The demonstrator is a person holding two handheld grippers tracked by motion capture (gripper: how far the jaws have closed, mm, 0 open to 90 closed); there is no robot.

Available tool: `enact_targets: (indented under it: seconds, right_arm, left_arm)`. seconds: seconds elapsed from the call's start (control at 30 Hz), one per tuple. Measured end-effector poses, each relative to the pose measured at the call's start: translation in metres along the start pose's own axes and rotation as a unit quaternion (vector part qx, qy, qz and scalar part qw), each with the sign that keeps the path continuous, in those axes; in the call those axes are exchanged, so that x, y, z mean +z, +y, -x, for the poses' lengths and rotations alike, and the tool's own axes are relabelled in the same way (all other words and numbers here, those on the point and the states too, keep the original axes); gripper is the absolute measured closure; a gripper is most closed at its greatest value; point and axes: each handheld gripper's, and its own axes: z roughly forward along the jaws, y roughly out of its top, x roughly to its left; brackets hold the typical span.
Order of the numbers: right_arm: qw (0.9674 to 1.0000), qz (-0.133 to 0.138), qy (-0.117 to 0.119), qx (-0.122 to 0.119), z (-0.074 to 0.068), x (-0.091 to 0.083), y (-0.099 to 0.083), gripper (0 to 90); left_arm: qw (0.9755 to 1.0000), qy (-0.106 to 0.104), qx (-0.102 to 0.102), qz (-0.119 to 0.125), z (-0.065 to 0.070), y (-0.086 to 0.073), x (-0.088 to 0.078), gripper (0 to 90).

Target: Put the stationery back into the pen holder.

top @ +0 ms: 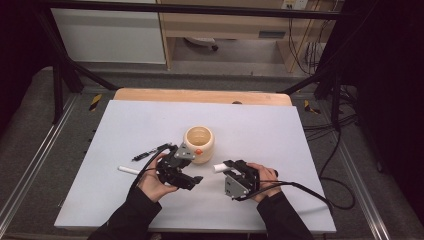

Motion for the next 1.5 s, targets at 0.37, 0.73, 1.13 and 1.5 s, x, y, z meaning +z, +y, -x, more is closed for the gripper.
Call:
enact_targets:
  seconds: [0.37, 0.73, 1.13, 1.5]
  right_arm:
    - [0.9968, 0.002, 0.000, 0.080, 0.009, -0.004, -0.009, 67.3]
    - [0.9822, 0.011, 0.012, 0.187, 0.015, -0.009, -0.018, 67.3]
    - [0.9439, 0.034, 0.028, 0.327, 0.026, -0.011, -0.020, 67.3]
    - [0.9056, 0.065, 0.037, 0.418, 0.034, -0.006, -0.019, 67.3]
  left_arm:
    - [0.9988, 0.029, -0.040, 0.006, -0.022, -0.036, -0.010, 14.5]
    - [0.9952, 0.057, -0.079, 0.012, -0.044, -0.079, -0.028, 7.8]
    - [0.9912, 0.080, -0.099, 0.035, -0.059, -0.126, -0.048, 6.8]
    - [0.9880, 0.087, -0.119, 0.046, -0.067, -0.154, -0.056, 7.1]
